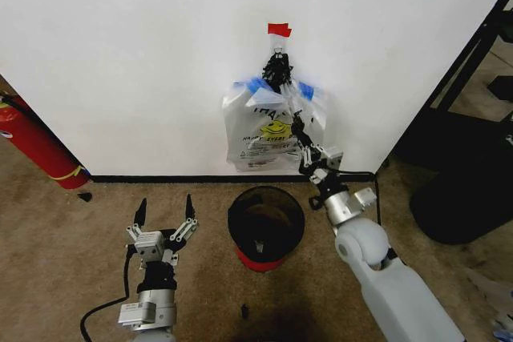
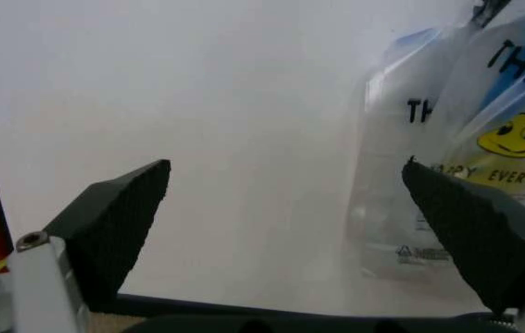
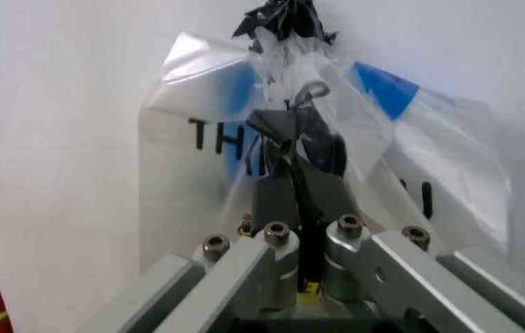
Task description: Pick up the garbage bag from the wall and place it over the trash bin.
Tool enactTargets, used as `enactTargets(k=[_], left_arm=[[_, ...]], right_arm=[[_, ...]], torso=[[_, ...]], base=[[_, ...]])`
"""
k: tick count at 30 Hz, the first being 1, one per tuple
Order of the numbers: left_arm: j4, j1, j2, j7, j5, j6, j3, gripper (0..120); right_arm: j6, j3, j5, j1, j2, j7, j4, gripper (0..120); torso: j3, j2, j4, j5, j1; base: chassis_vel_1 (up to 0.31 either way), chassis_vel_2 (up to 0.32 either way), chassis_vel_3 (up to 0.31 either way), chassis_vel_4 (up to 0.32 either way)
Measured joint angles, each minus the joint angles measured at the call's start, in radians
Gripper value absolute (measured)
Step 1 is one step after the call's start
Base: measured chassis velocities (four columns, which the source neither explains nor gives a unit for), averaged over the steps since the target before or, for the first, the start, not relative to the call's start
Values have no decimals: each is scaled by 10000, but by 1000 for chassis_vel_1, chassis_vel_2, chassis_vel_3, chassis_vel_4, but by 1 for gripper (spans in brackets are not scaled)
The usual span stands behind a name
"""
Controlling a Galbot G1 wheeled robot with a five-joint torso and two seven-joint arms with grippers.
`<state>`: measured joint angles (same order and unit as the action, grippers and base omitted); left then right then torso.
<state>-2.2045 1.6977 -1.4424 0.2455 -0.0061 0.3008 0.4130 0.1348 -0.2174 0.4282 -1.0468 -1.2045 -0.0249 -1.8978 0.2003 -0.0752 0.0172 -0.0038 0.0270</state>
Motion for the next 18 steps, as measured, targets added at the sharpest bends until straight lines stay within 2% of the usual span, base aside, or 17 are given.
enactTargets(k=[18], left_arm=[[90, -52, 131, -2, -27, 21, -101, 99]], right_arm=[[318, -757, -440, -1996, 240, -199, -1106, 0]], torso=[[1, 1, 1, 0, 0]], base=[[0, 0, 0, 0]])
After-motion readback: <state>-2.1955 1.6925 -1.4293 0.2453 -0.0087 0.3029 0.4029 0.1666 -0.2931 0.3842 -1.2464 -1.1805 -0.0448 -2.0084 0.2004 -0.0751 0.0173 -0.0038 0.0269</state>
